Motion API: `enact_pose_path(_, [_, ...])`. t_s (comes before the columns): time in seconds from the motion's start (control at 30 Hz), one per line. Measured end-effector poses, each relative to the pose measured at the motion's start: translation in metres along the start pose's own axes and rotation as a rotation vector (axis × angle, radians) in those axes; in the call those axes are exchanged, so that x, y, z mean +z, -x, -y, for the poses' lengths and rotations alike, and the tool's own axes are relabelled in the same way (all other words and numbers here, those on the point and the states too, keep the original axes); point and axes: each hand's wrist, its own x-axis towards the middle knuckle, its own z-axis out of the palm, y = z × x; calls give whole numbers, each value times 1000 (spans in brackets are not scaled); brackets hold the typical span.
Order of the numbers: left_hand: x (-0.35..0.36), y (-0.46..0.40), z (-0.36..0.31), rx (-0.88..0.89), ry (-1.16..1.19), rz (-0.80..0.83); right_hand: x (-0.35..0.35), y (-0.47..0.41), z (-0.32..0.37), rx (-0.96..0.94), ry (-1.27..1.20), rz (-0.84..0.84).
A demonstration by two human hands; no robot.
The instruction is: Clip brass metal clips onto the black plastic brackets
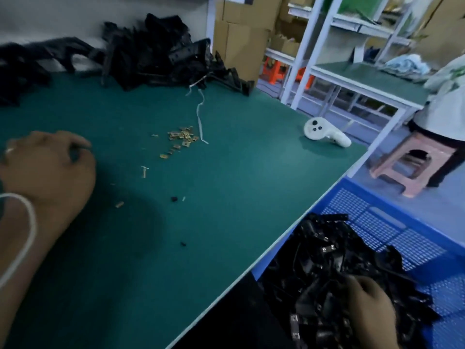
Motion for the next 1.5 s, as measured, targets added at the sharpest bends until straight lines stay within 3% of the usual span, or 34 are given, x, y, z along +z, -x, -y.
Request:
enact_pose_path(0.1, [-16,5,-15,-69,-10,-28,5,-1,74,-291,-238,-120])
enact_pose_path(0.13, [-16,3,-16,-87,11,-13,9,5,104,-391,-299,-83])
enact_pose_path(0.2, [-16,3,-19,-127,34,47,24,21,157,-614,-391,33])
enact_pose_path(0.33, [-13,0,-15,-104,-52,109,79,55,247,-901,-139,370])
enact_pose_path(0.47, [-13,2,-20,-84,-152,147,147,52,323,-953,98,574])
enact_pose_path(0.57, [-12,2,-22,-76,-237,176,197,19,381,-957,151,564])
enact_pose_path(0.73, [-10,0,-26,-50,-261,194,268,-49,457,-535,-23,695])
enact_pose_path(1.0, [-11,-2,-22,-54,-152,148,315,-75,512,-623,-80,704])
enact_pose_path(1.2, [-11,-4,-19,-56,-148,130,315,-43,490,-575,-384,603])
enact_pose_path(1.4, [-15,-5,-22,-61,-165,128,230,6,448,-952,-433,355])
enact_pose_path(1.5, [-19,-2,-24,-65,-128,69,203,46,426,-1287,-349,551])
